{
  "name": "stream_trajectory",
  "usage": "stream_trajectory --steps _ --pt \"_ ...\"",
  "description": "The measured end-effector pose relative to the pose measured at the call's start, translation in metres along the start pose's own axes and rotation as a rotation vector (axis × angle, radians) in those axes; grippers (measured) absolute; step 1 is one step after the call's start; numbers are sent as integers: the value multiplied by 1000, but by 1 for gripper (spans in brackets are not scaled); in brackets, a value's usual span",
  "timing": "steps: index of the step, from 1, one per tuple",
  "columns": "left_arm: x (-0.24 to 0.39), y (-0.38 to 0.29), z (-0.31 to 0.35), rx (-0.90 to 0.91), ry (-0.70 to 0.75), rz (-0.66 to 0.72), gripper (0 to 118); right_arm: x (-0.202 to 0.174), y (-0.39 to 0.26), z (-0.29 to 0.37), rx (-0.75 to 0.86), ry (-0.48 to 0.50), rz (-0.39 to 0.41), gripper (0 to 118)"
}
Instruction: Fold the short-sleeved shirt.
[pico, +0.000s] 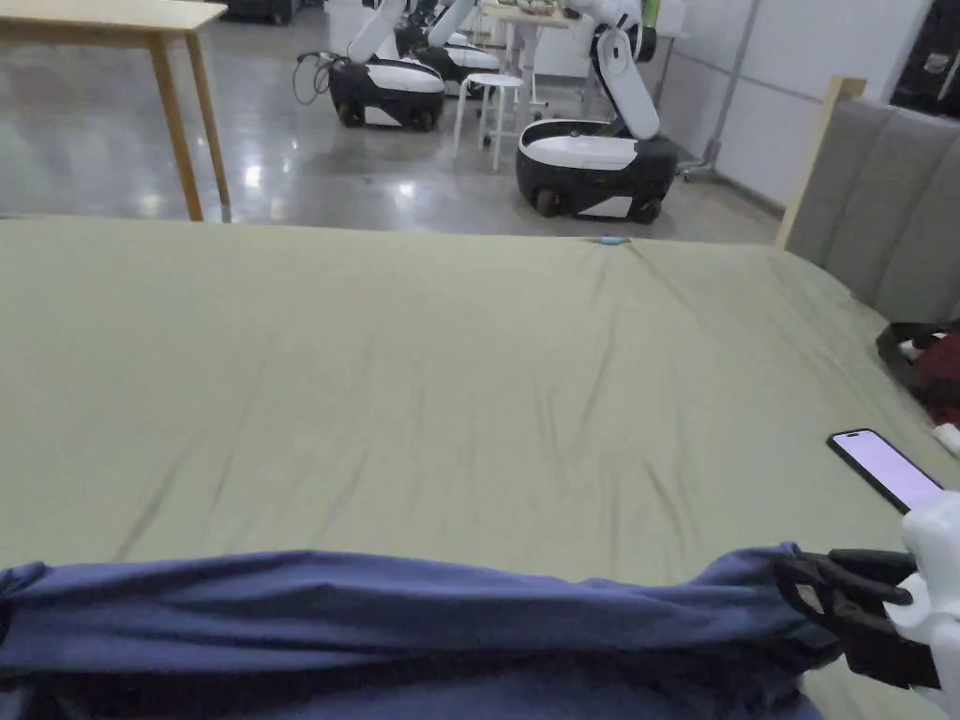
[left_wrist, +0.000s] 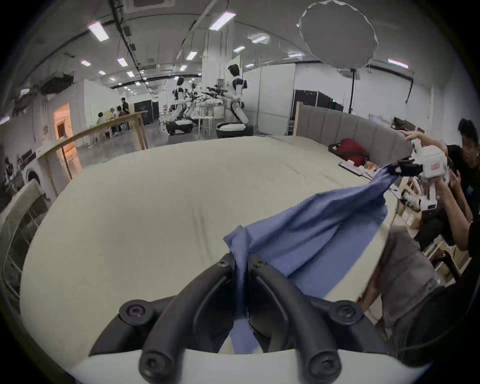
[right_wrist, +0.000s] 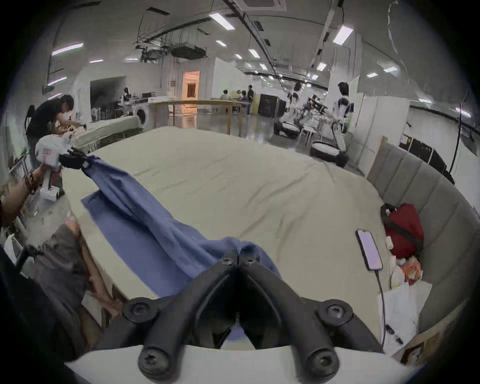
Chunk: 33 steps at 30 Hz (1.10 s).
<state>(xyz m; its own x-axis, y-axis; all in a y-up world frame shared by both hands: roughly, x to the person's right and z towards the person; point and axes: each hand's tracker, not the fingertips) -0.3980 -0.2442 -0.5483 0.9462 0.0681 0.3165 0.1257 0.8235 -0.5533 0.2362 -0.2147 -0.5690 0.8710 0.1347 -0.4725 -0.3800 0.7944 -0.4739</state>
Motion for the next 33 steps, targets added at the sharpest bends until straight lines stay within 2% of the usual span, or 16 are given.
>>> stream_trajectory --steps 7,15,20,21,22,23,24,25,26,27,30,31,33 --pt "0 -60 -2 -91 -33 48 6 -4 -53 -9 -126 30 -98 1" --pt "4 -76 -45 -194 39 18 6 -7 -81 -71 -337 -78 13 2" --pt "9 -72 -48 -196 58 4 6 -7 -79 -78 -344 -106 14 4" --pt "10 -72 -48 -193 58 3 7 -6 -80 -77 -335 -107 9 10" --pt "9 -71 -45 -191 51 15 11 -5 -81 -73 -315 -119 2 24" --pt "8 -68 -41 -176 28 67 29 -1 -82 -65 -271 -159 -14 52" --pt "7 -65 -36 -144 25 109 64 4 -82 -54 -256 -199 -48 84" --pt "8 -62 -32 -141 28 128 108 10 -81 -43 -243 -167 -109 111" --pt "8 -59 -23 -136 63 139 116 16 -76 -24 -203 -139 -187 118" --pt "5 -52 2 -55 57 147 113 17 -71 4 -96 -159 -252 118" --pt "16 -44 45 85 83 211 115 -1 -53 88 167 -245 -423 117" --pt "21 -43 62 139 87 218 115 -10 -52 109 246 -233 -463 117" --pt "36 -43 91 256 90 227 113 -27 -61 142 382 -198 -488 117"
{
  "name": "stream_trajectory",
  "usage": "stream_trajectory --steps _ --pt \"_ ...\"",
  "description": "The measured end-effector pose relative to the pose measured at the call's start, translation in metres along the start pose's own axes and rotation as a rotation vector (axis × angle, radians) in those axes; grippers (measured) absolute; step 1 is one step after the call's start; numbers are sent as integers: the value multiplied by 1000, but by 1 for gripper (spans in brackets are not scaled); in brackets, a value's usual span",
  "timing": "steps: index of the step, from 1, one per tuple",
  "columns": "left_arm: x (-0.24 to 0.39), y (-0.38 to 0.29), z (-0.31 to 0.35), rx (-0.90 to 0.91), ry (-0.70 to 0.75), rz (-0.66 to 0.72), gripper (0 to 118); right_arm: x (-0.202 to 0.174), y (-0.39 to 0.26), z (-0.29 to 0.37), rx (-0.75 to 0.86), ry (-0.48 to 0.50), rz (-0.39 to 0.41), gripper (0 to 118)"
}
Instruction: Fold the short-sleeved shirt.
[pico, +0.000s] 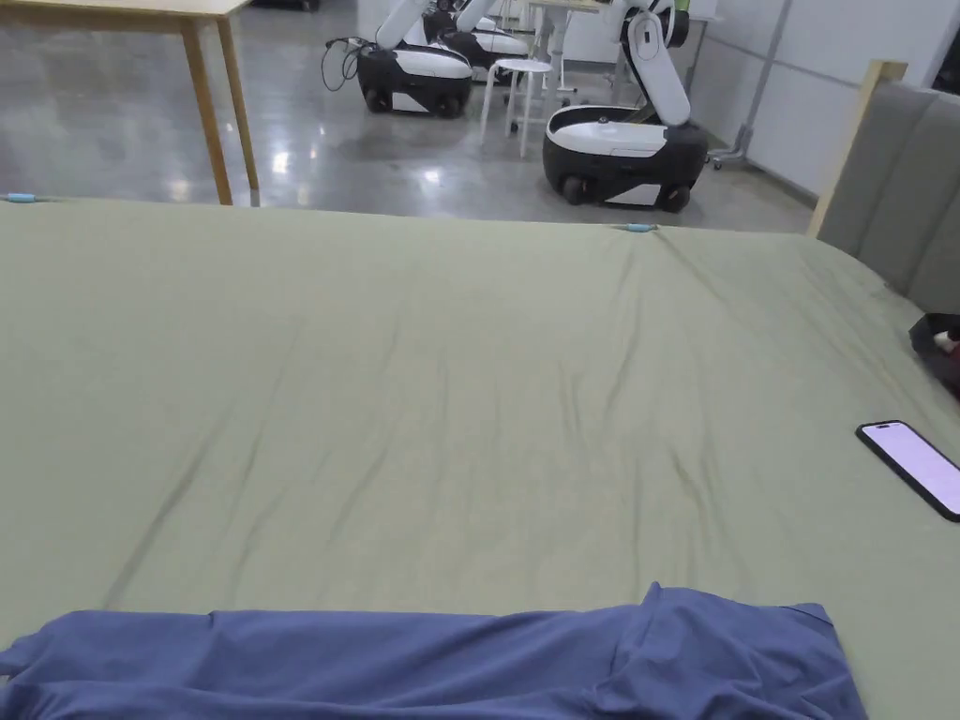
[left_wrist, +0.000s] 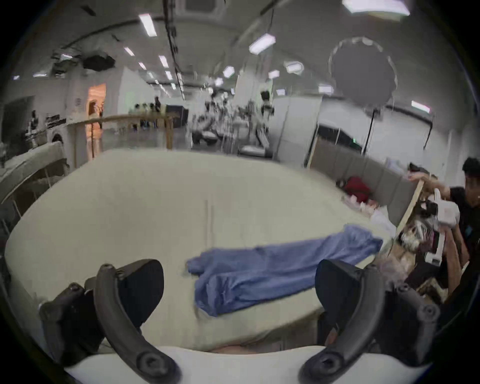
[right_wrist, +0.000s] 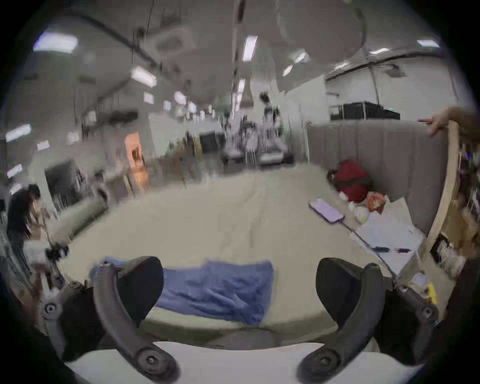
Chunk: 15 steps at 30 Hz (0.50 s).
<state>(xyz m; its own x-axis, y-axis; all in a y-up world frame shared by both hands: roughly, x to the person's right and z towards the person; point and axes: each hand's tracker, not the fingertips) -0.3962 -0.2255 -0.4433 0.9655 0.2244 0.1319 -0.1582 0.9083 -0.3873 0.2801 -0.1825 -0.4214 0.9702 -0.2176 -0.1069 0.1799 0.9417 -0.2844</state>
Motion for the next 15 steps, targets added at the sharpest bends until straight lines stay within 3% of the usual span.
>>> stream_trajectory --steps 1,2,3,4,6,8,15 --pt "7 1 9 32 10 16 103 -5 0 8 24 12 -3 112" --pt "10 -1 18 83 9 36 65 -10 0 14 40 37 17 85" --pt "14 -5 26 122 18 60 17 -22 -1 16 52 48 50 39" --pt "16 -8 29 151 45 74 0 -28 -2 17 67 23 85 0" --pt "17 -13 35 192 114 84 0 -40 -3 12 65 -35 141 0" --pt "14 -18 39 161 91 115 0 -43 -1 8 41 60 104 0" --pt "-10 -15 29 88 87 171 0 -50 -2 1 34 95 93 0"
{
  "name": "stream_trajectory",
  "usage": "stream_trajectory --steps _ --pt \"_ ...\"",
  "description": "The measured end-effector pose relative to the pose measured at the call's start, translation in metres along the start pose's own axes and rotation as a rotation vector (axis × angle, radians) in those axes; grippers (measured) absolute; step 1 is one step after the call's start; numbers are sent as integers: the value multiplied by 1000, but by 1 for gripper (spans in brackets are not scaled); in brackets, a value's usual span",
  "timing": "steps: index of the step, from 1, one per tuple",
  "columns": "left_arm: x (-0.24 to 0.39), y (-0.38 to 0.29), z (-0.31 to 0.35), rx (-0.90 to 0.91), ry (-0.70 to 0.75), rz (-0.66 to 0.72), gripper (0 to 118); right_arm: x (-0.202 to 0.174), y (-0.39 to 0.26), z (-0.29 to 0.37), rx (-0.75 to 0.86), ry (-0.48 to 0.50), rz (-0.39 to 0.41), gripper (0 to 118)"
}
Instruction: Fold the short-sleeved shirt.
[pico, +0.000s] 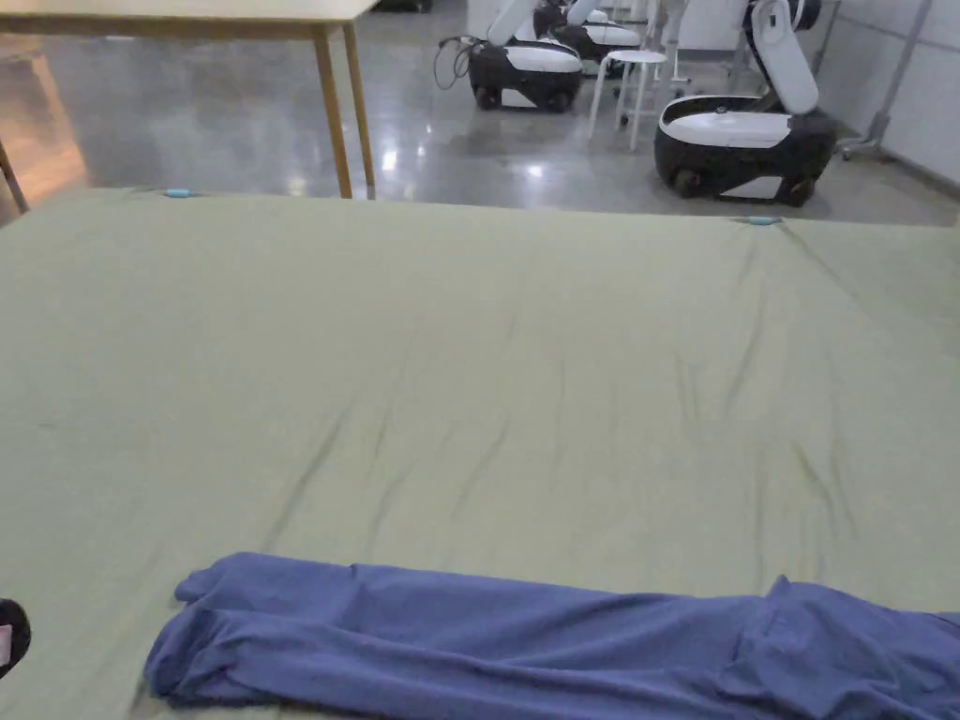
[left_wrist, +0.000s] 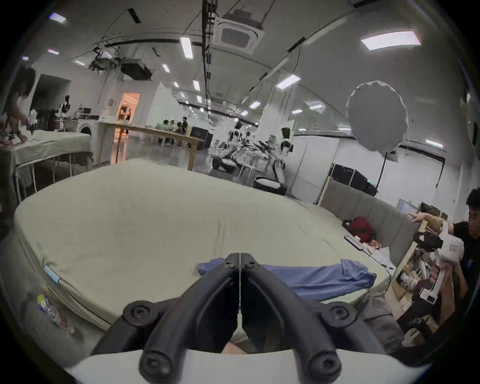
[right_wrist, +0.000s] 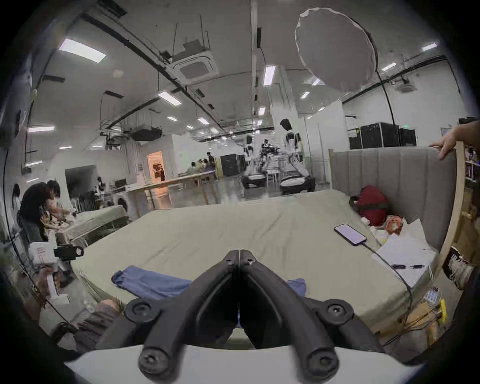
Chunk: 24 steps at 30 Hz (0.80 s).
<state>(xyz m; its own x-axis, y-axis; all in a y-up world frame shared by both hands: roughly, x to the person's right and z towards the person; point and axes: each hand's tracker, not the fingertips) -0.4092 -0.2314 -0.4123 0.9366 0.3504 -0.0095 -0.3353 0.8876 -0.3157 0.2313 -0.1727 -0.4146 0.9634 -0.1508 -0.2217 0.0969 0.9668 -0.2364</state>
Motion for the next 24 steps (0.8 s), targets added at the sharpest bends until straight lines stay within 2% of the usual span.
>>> stream_trajectory --steps 1,2,4,5,7,9,12,15,16,17,19,22,24 --pt "-8 4 -10 -46 -21 43 4 -1 0 0 -1 1 0 0" --pt "-17 4 -24 -108 -54 120 28 -2 1 0 -2 6 2 0" --pt "-38 -3 -54 -211 -139 250 105 -8 -1 -2 -13 19 6 0" --pt "-48 -10 -71 -256 -226 303 118 -9 -1 -3 -19 28 6 0" --pt "-60 -19 -95 -244 -300 406 118 -12 -1 -6 -29 38 6 0" --pt "-77 -29 -126 -332 -305 522 118 -17 -2 -10 -43 44 12 0" --pt "-94 -39 -159 -372 -328 581 118 -24 -3 -15 -55 51 24 0" --pt "-99 -51 -184 -463 -422 590 118 -29 -2 -20 -65 52 34 0" --pt "-96 -55 -190 -489 -405 583 118 -31 -2 -21 -70 53 35 0" --pt "-94 -57 -194 -467 -391 577 118 -32 -2 -23 -76 54 37 0" --pt "-88 -52 -200 -442 -467 577 118 -34 -1 -27 -86 54 41 0" --pt "-80 -53 -215 -486 -491 615 118 -33 -3 -28 -99 56 45 0" --pt "-75 -54 -222 -499 -527 588 117 -36 -3 -28 -108 61 53 0"
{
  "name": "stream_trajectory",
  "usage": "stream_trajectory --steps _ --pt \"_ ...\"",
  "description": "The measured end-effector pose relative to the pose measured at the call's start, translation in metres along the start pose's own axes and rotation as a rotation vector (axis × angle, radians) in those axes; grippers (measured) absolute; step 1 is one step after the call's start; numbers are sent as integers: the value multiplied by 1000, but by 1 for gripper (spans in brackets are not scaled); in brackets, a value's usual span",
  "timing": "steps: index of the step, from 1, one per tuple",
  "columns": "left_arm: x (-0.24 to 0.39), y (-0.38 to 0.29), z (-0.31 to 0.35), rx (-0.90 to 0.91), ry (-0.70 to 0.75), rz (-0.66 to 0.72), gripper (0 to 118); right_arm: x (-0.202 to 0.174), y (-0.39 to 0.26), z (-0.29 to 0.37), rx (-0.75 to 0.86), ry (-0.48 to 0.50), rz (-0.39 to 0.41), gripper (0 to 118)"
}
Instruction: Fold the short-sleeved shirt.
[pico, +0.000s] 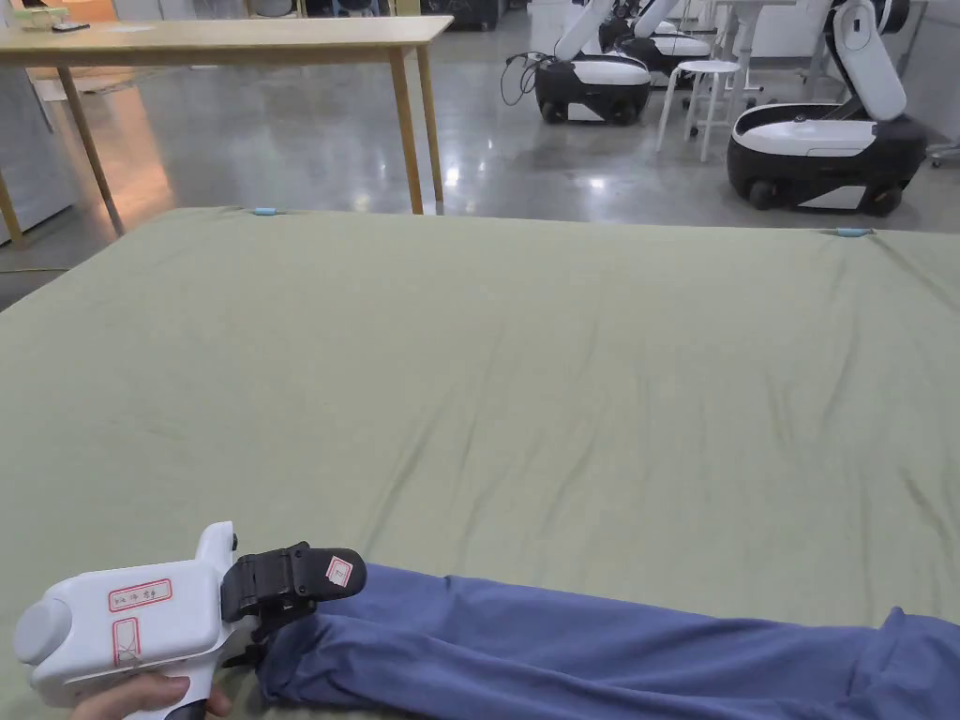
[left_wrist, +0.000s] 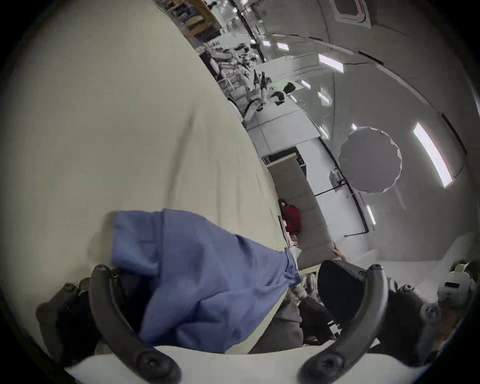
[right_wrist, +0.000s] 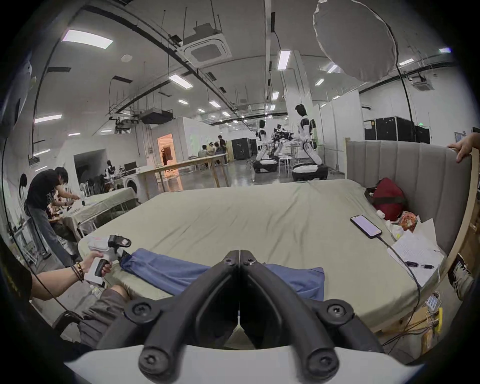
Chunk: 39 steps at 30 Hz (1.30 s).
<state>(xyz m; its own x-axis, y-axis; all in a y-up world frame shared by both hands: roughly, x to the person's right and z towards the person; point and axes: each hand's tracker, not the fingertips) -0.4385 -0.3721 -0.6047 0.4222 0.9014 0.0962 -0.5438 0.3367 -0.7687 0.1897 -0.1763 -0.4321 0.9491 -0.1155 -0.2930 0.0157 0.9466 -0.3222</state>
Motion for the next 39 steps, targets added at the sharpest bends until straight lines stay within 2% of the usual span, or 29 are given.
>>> stream_trajectory --steps 2,3,4,5,6,7,8,9,11,17,22,26,27,29,31,34,39 --pt "-4 2 1 -2 -16 -3 116 -2 1 -1 -8 -6 9 0" --pt "-4 3 2 -2 -9 -9 104 -1 1 0 -10 -9 12 0" --pt "-5 3 3 -3 42 -21 80 -1 0 1 -13 -14 14 0" --pt "-7 3 -1 -20 144 -20 32 -1 0 1 -18 -22 12 0" --pt "-15 2 -1 -49 209 33 18 0 0 0 -24 -26 10 0" --pt "-15 0 -3 -57 155 53 17 0 1 -1 -27 -29 9 0" --pt "-10 3 -2 -58 93 19 15 3 -2 1 -27 -35 8 0" --pt "-4 4 -3 -62 113 -12 10 4 -2 1 -27 -41 6 0" --pt "-13 15 -5 -56 143 -12 8 5 -2 1 -26 -49 -3 0" --pt "-8 17 9 -19 145 -5 7 8 -2 4 -20 -51 -15 0" --pt "-9 24 41 38 197 -6 7 7 -2 5 -19 -53 -7 0" --pt "-14 38 100 152 272 6 7 5 -2 5 -20 -51 -4 0" --pt "-15 41 109 132 287 7 7 5 -2 5 -20 -51 -4 0" --pt "-17 44 119 135 411 -30 7 5 -3 6 -16 -47 -5 0" --pt "-21 46 120 133 372 -2 7 5 -4 5 -15 -48 -8 0" --pt "-5 42 108 133 379 -42 7 5 -4 6 -18 -49 -7 0" --pt "28 42 107 151 302 -66 7 5 -6 4 -27 -47 -4 0"
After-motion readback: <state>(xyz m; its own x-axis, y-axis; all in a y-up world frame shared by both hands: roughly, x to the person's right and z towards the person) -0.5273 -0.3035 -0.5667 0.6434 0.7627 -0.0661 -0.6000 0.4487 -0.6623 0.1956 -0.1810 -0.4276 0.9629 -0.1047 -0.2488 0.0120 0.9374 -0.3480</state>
